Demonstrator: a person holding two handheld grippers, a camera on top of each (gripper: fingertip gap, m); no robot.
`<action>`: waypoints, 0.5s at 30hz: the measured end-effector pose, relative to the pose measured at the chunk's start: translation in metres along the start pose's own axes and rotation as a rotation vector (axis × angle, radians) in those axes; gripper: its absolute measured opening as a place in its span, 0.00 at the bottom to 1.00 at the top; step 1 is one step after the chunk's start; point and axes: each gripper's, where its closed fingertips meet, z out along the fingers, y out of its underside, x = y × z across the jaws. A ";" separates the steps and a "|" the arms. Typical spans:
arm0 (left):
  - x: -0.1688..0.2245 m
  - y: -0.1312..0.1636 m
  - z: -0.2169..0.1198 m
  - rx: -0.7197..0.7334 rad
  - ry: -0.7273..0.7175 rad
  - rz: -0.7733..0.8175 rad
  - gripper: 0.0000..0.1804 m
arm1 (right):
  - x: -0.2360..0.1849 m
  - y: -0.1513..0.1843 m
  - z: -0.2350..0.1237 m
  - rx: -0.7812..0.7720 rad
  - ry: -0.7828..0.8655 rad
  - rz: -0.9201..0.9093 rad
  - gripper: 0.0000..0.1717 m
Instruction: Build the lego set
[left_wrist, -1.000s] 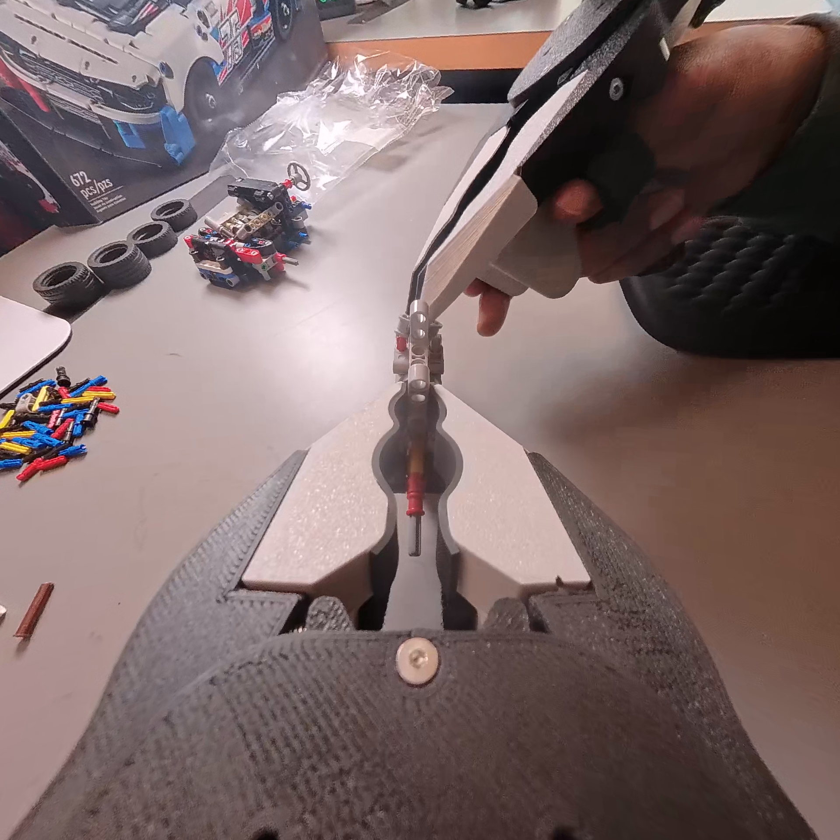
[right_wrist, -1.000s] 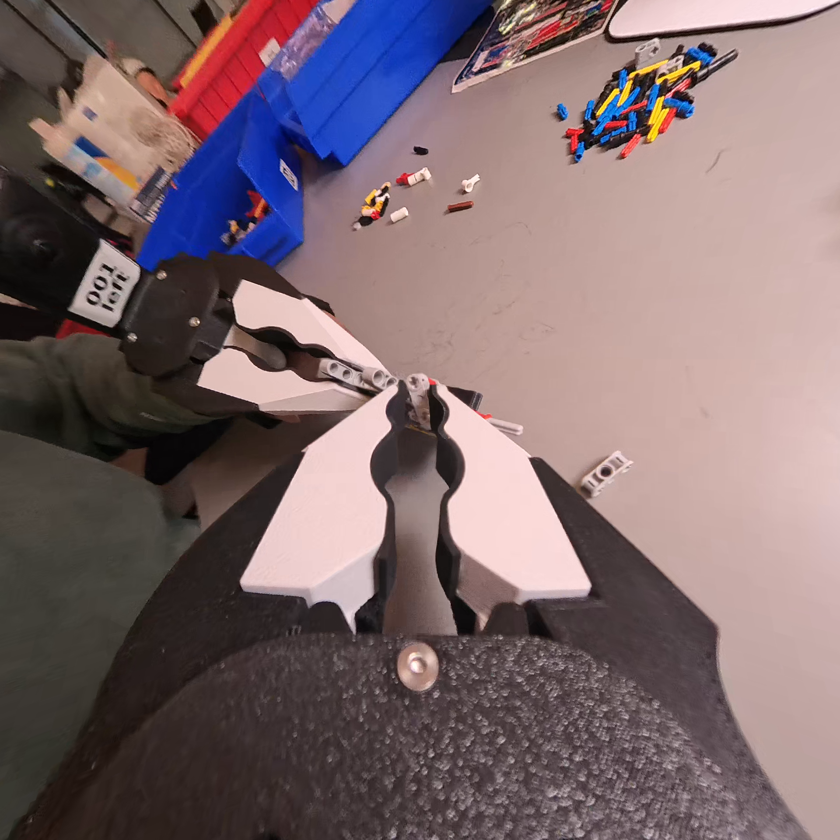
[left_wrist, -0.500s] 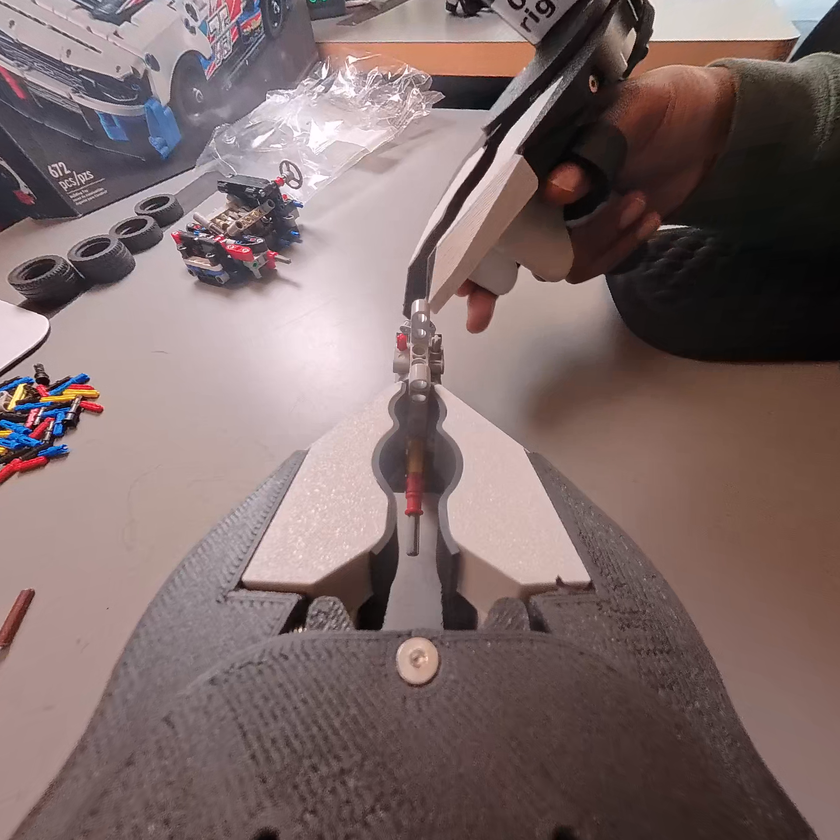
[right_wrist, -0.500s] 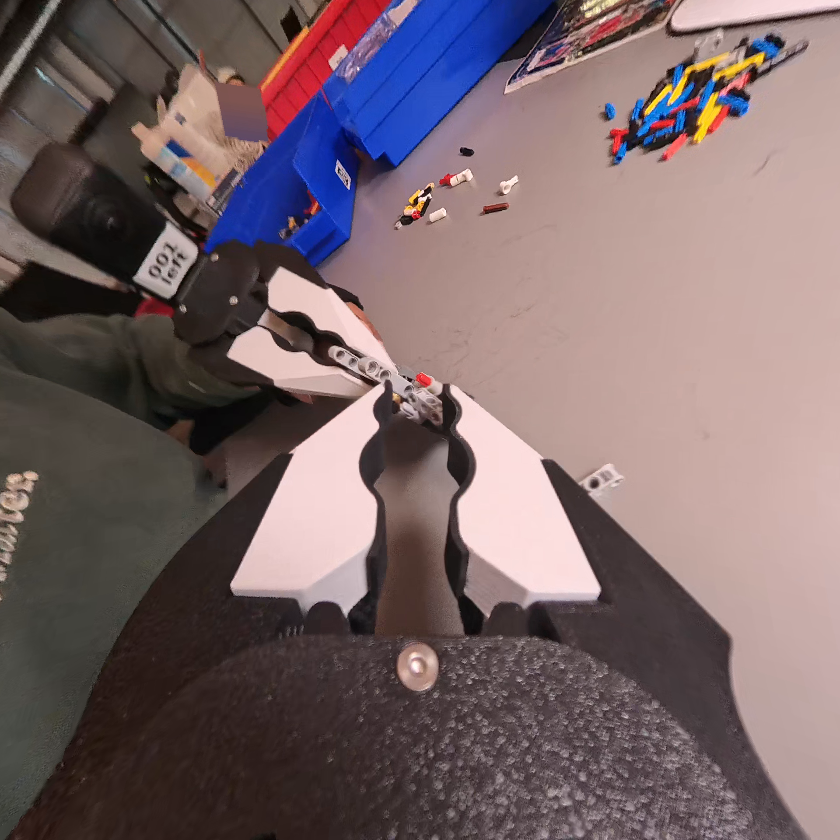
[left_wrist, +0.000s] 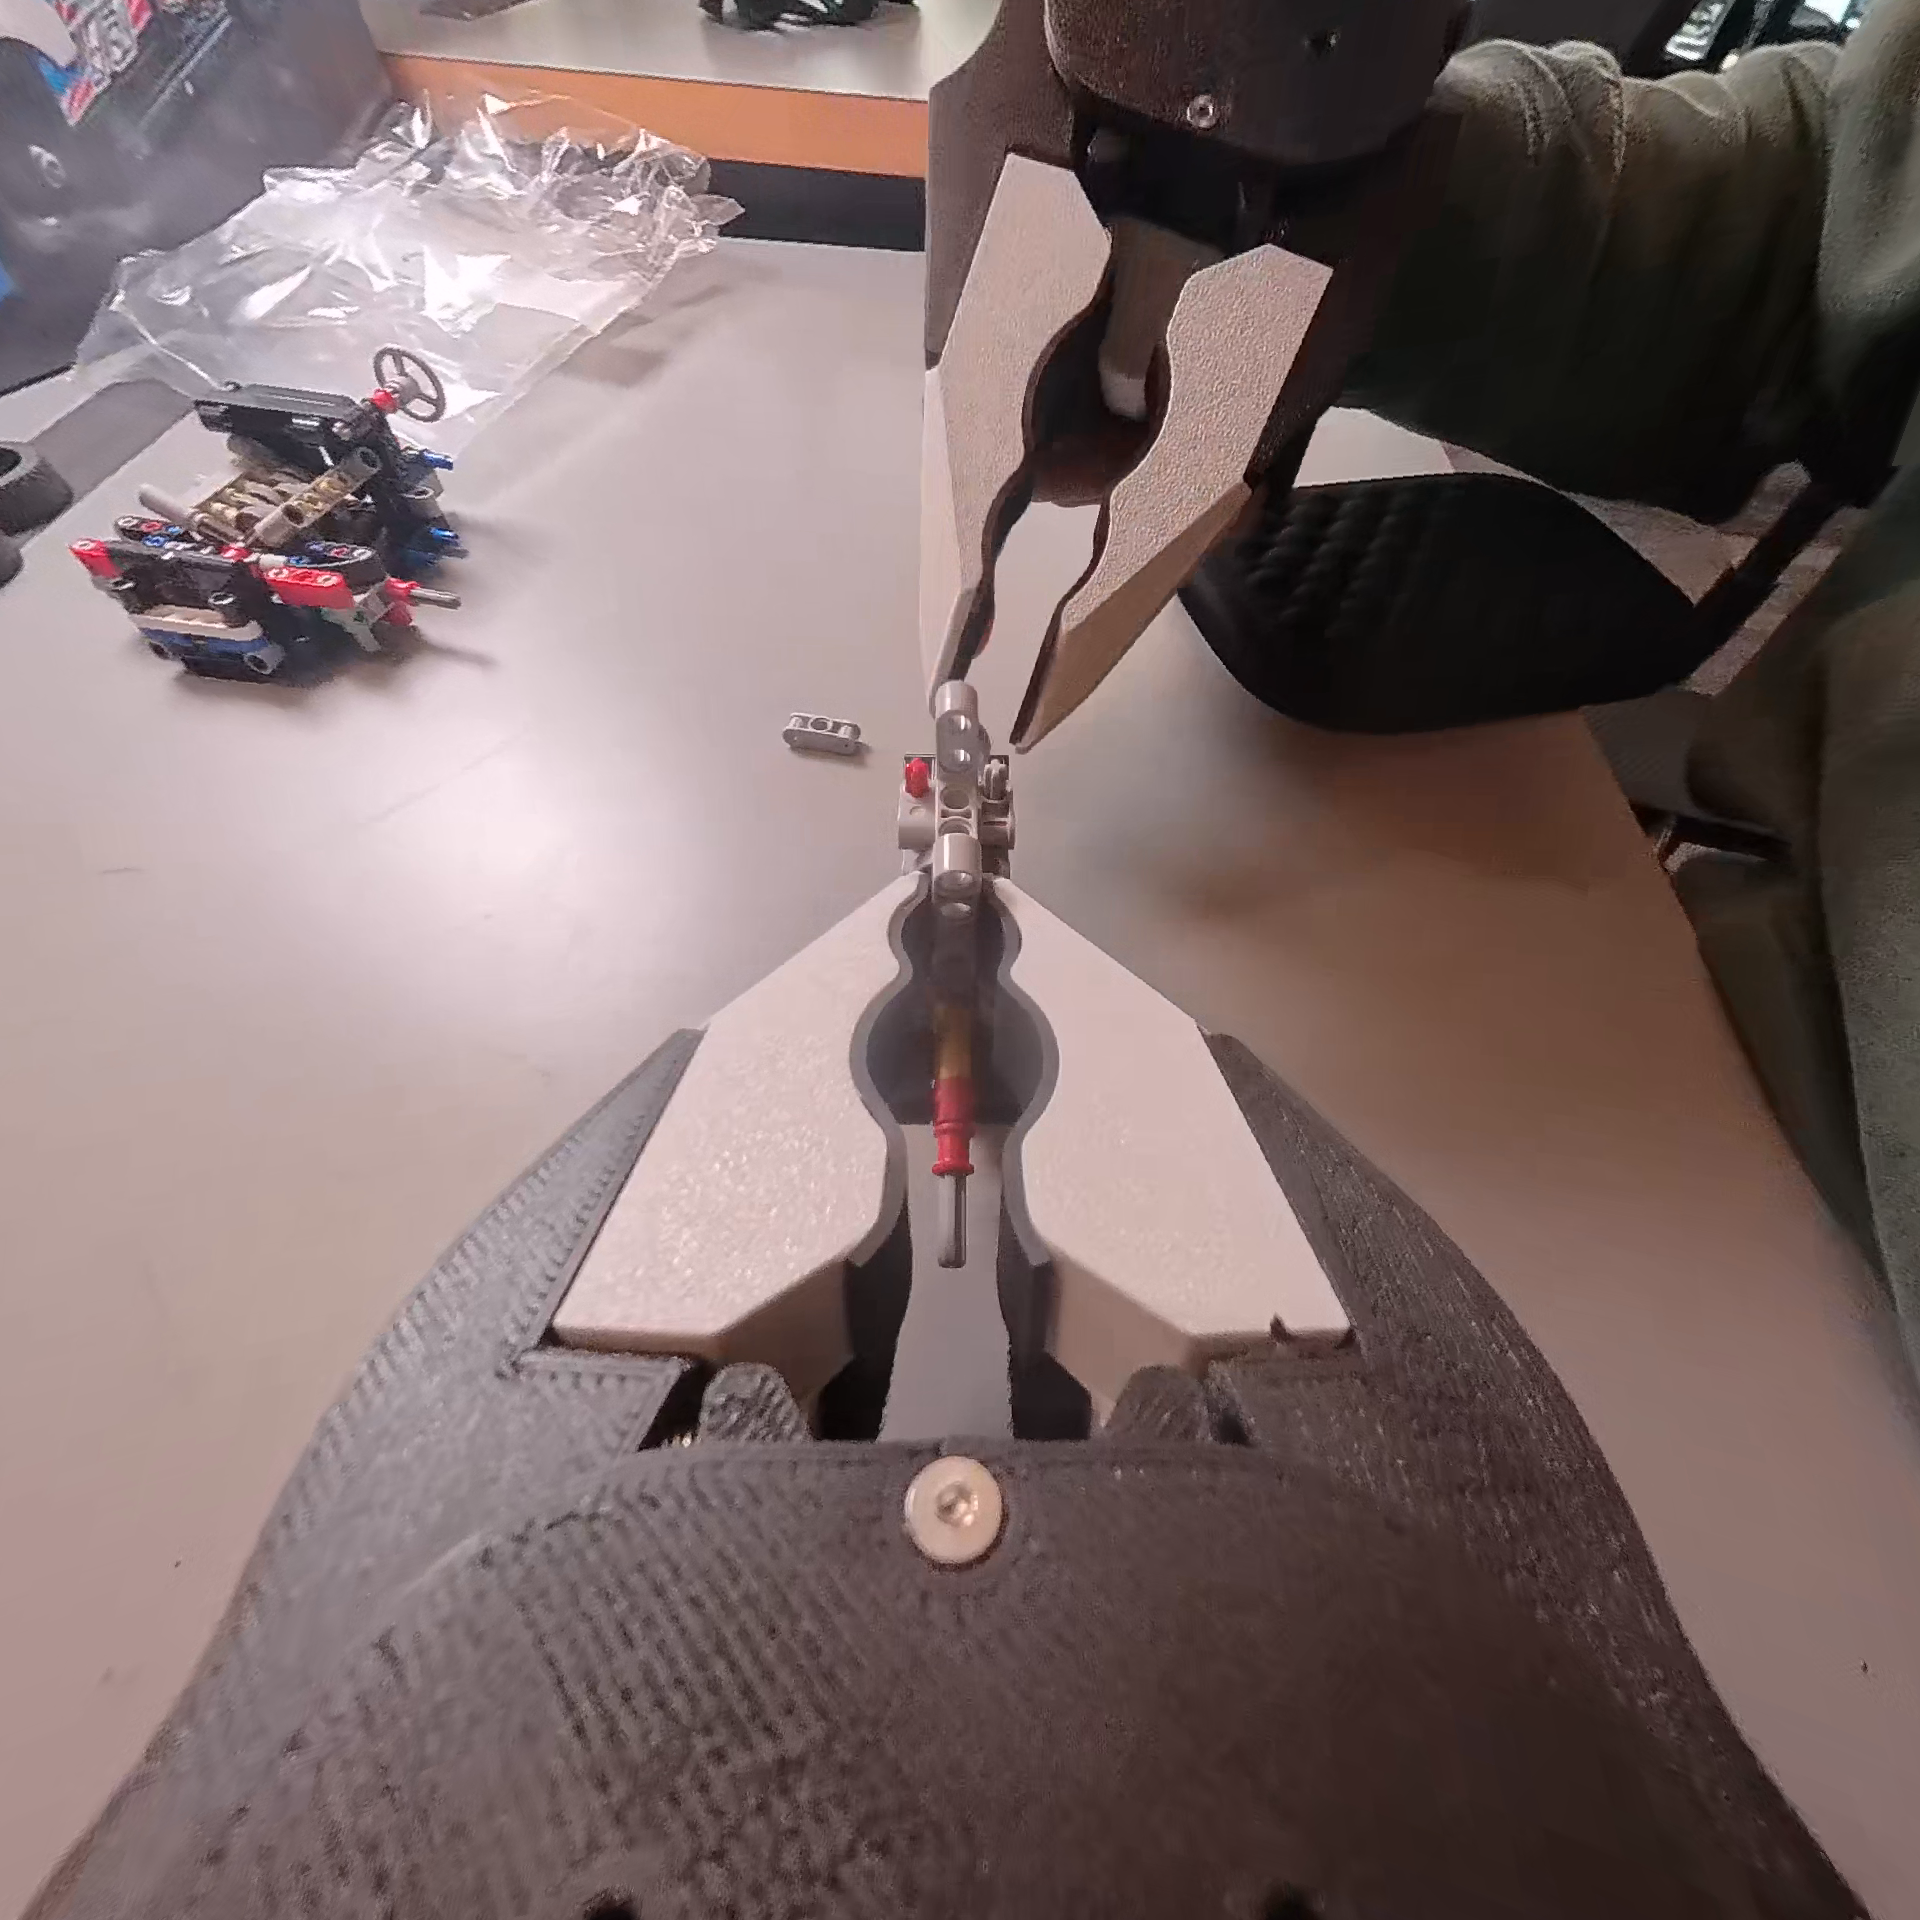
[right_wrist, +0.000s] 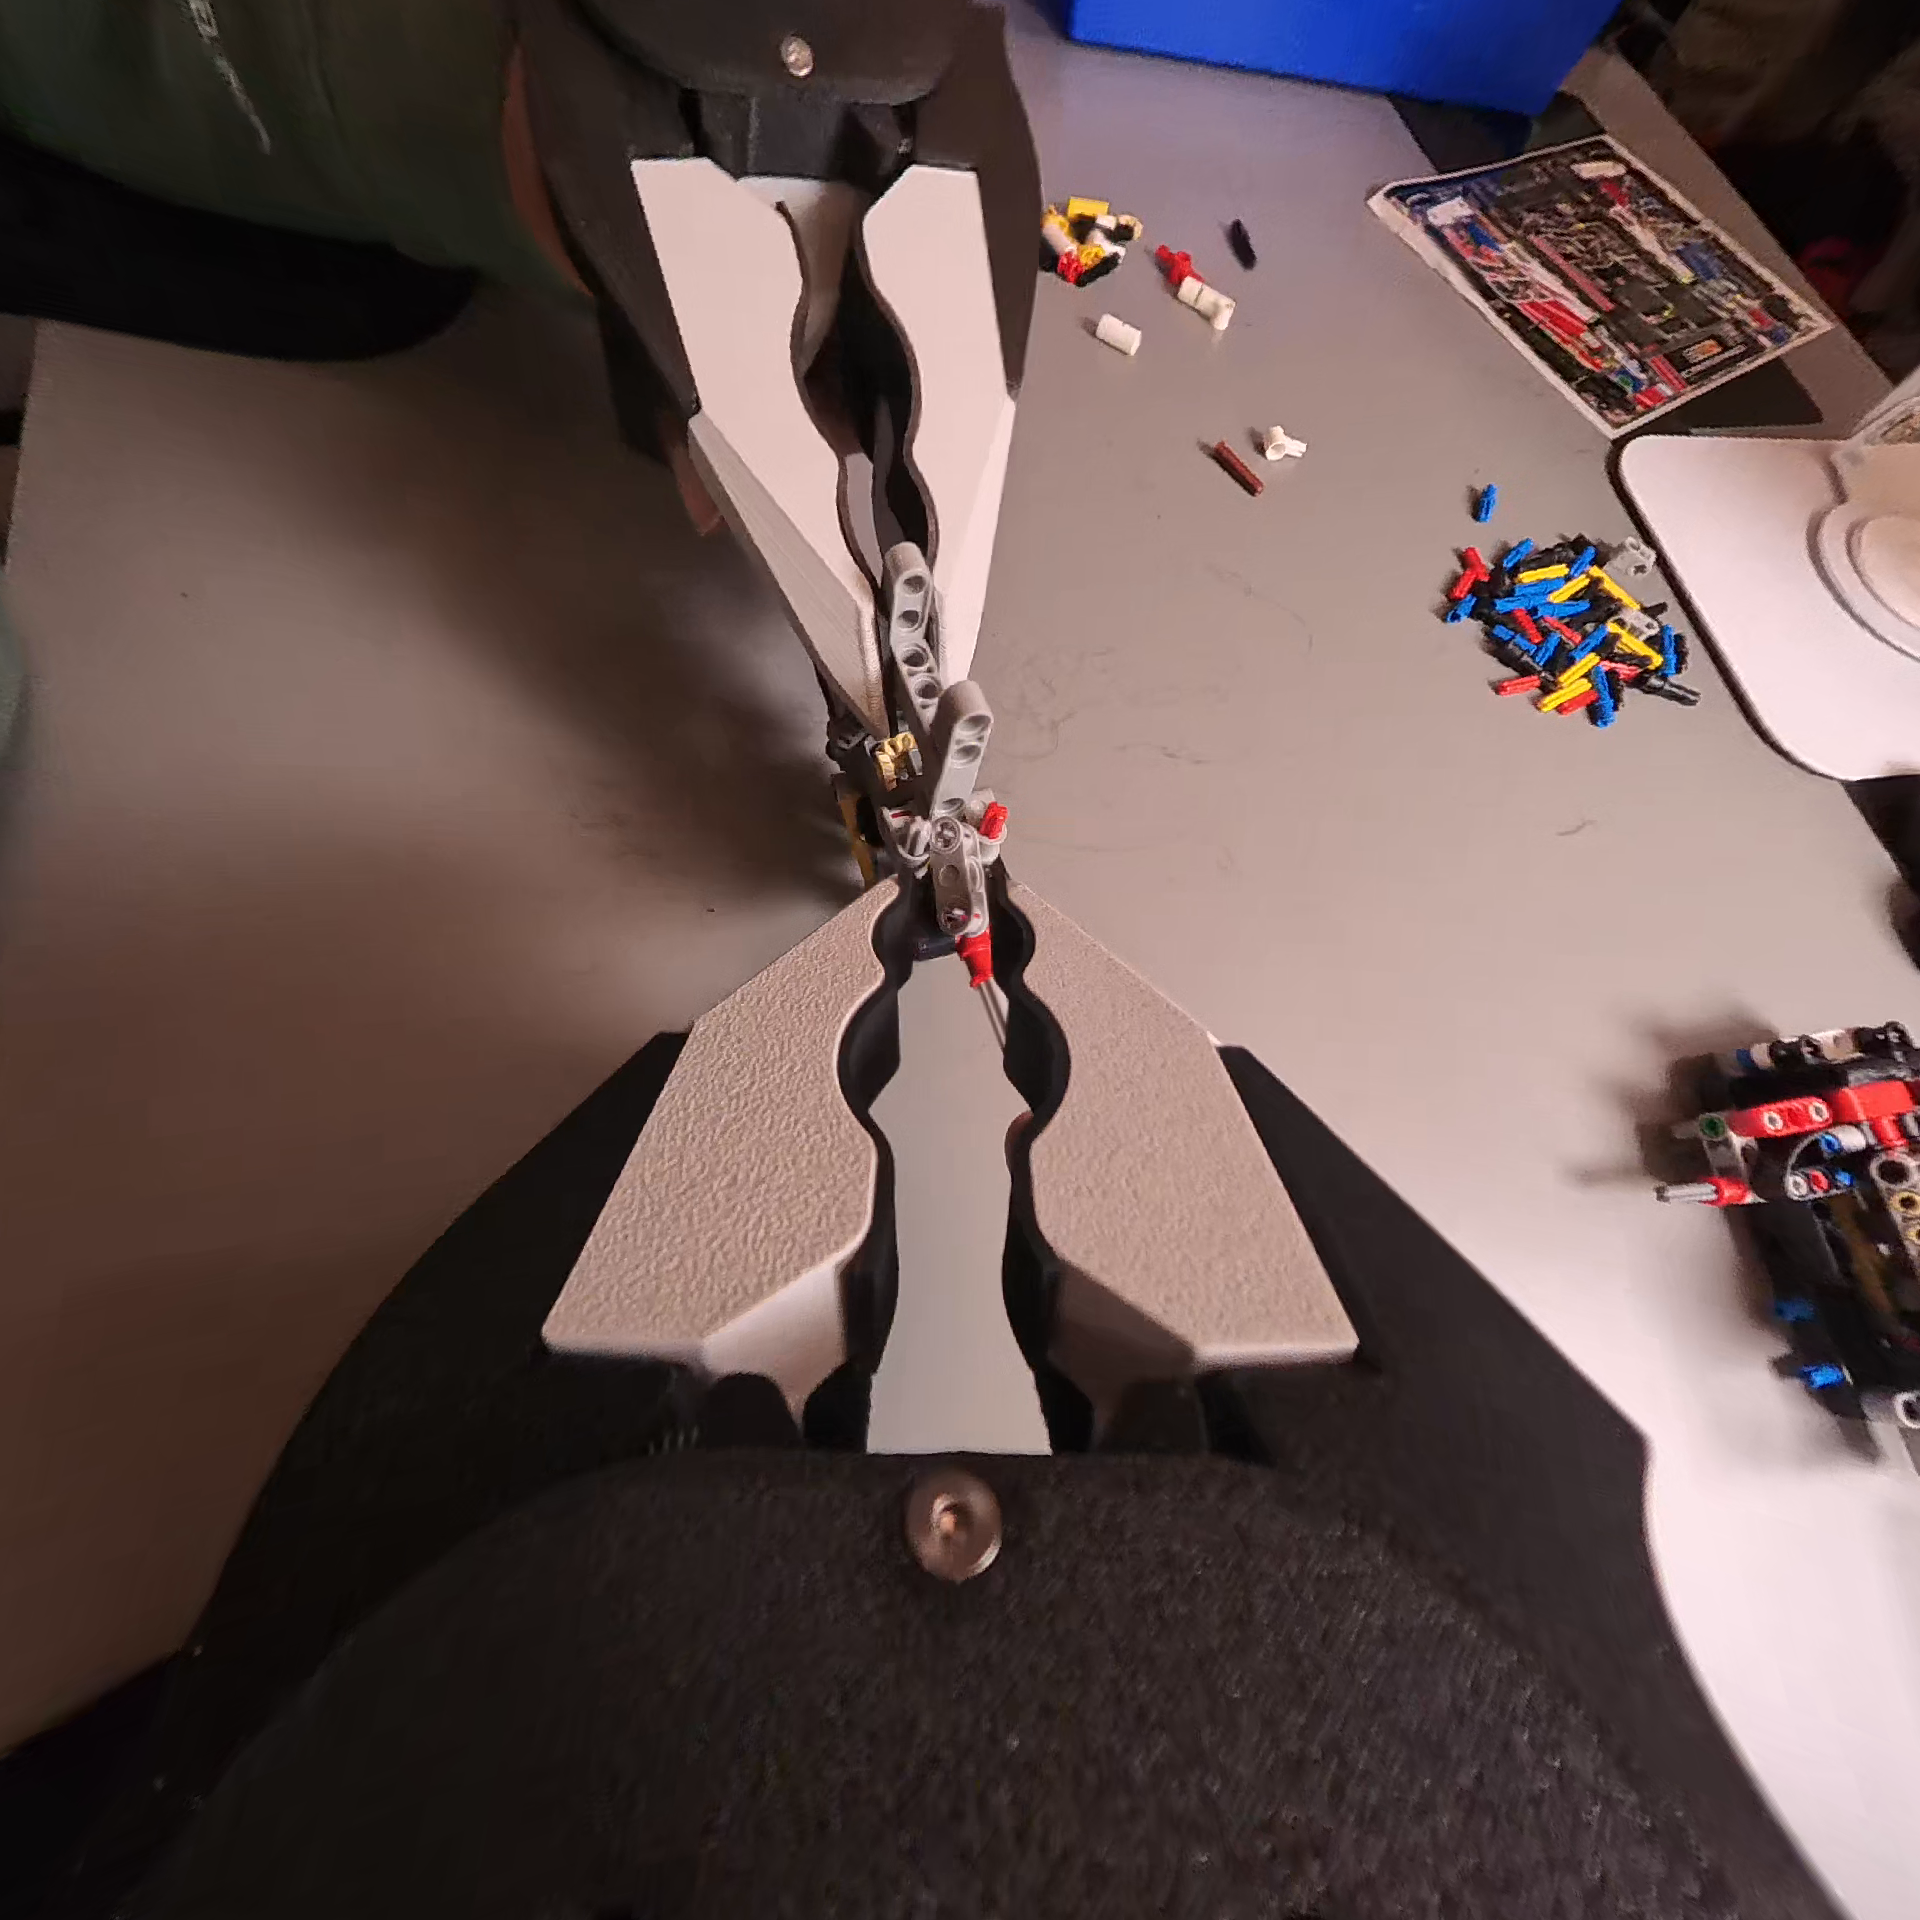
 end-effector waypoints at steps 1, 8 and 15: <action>0.000 0.000 0.000 -0.004 0.007 0.004 0.03 | -0.001 0.001 0.001 -0.009 0.005 -0.016 0.06; 0.003 0.001 -0.001 -0.020 0.037 -0.004 0.03 | -0.004 0.003 0.006 -0.050 0.044 -0.107 0.04; 0.001 0.002 -0.002 -0.026 0.057 -0.039 0.03 | -0.002 0.001 0.008 -0.068 0.114 -0.190 0.03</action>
